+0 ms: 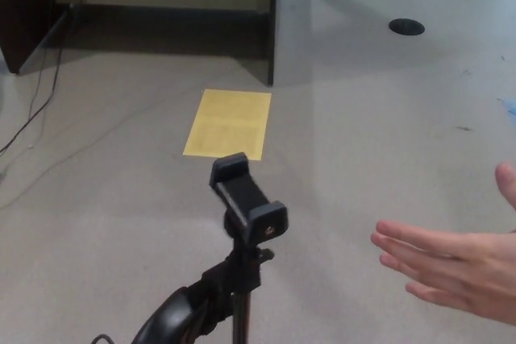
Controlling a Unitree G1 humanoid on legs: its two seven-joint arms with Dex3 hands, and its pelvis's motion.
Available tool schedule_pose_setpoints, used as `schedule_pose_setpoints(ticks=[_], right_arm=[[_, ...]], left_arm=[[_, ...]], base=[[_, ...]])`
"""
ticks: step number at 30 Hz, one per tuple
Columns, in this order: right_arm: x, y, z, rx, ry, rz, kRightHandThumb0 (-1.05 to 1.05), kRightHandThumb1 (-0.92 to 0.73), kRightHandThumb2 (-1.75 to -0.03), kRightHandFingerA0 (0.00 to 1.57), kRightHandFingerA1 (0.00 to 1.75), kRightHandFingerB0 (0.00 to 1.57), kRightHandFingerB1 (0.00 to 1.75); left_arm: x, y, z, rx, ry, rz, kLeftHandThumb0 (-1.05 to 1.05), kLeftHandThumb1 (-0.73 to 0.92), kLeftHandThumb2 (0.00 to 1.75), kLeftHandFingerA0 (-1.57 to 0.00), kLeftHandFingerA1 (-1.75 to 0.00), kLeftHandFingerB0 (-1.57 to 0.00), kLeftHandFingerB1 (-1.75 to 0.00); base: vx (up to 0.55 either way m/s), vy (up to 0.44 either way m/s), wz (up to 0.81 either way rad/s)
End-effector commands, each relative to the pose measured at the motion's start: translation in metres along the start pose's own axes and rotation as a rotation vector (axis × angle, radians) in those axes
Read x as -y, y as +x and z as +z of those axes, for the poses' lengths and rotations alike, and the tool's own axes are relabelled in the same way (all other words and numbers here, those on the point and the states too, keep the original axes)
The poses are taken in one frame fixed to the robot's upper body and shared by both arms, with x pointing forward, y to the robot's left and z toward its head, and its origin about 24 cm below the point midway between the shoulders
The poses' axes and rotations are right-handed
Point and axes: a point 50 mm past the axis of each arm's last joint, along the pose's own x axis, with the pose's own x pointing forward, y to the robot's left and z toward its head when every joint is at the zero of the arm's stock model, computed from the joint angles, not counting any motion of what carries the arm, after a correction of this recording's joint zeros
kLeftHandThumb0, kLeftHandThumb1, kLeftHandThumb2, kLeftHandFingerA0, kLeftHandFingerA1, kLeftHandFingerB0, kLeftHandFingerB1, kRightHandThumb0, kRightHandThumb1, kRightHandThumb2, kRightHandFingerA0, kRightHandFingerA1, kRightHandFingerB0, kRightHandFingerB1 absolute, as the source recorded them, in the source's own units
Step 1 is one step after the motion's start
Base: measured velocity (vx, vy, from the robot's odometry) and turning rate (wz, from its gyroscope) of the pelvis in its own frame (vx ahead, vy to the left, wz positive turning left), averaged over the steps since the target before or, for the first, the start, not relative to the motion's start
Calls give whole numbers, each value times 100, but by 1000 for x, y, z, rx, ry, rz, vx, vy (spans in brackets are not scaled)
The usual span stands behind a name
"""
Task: There is a tripod standing in front of the robot and the robot extends its left arm to grab it. It lifts the tripod and passes it to a person.
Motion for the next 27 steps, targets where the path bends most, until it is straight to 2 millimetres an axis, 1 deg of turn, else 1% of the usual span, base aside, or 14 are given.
schedule_pose_setpoints(ticks=[1, 2, 3, 7, 8, 9, 10, 11, 12, 14, 15, 17, 18, 27], right_arm=[[0, 0, 0, 0, -7, 11, -46, -58, -82, 65, 56, 40, 47], [0, 1, 0, 0, -13, 12, -47, -58, -82, 64, 55, 40, 47], [0, 1, 1, 7, -14, 14, -38, -69, -60, 70, 42, 45, 35], [0, 2, 3, 10, -16, 16, -38, -69, -60, 68, 41, 45, 35], [0, 2, 3, 10, -21, 18, -38, -69, -60, 67, 41, 45, 35], [0, 2, 3, 11, -20, 16, -37, -69, -60, 66, 41, 45, 35], [0, 2, 2, 12, -18, 17, -38, -69, -60, 67, 41, 45, 35], [1, 2, 3, 14, -19, 15, -38, -70, -61, 68, 41, 45, 35], [3, 3, 4, 16, -19, 13, -38, -70, -61, 68, 41, 45, 35], [4, 4, 5, 20, -28, 7, -38, -70, -61, 67, 41, 45, 35], [4, 4, 5, 18, -25, 6, -37, -69, -60, 68, 42, 46, 35], [7, 6, 6, 12, -25, -1, -38, -69, -61, 69, 42, 46, 35], [9, 6, 6, 12, -27, -6, -38, -69, -61, 70, 42, 46, 35], [12, 6, 8, 39, -26, -3, -39, -69, -61, 69, 42, 45, 35]], left_arm=[[-6, 1, -7, -54, 37, 57, -65, 49, 55, -15, -34, -2, -21], [-7, 2, -7, -53, 36, 61, -64, 49, 54, -16, -34, -2, -20], [-8, 3, -8, -61, 40, 64, -65, 40, 66, -13, -41, -3, -15], [-9, 7, -9, -59, 41, 67, -64, 41, 76, -7, -42, -8, -13], [-8, 9, -10, -57, 45, 67, -60, 49, 53, -15, -34, -2, -21], [-6, 10, -11, -53, 49, 59, -63, 40, 76, -1, -41, -10, -16], [-5, 10, -12, -53, 47, 55, -60, 48, 54, -11, -34, -3, -23], [-5, 12, -12, -54, 50, 56, -67, 43, 75, -5, -41, -12, -14], [-4, 13, -12, -55, 54, 60, -67, 43, 75, -5, -41, -12, -14], [0, 17, -13, -59, 53, 69, -65, 40, 69, -13, -42, -4, -23], [3, 18, -14, -58, 43, 70, -59, 44, 54, -18, -36, -8, -22], [7, 23, -12, -54, 44, 77, -63, 39, 70, -15, -43, -6, -26], [8, 26, -11, -50, 47, 79, -32, 19, 81, -4, -49, 0, -48], [22, 38, 4, 29, 95, 56, -32, 21, 83, -6, -49, 0, -47]], base=[[0, 0, 0], [0, 0, 0], [0, 0, 0], [0, 0, 0], [0, 0, 0], [0, 0, 0], [0, 0, 0], [0, 0, 0], [0, 0, 0], [0, 0, 0], [0, 0, 0], [0, 0, 0], [0, 0, 0], [0, 0, 0]])
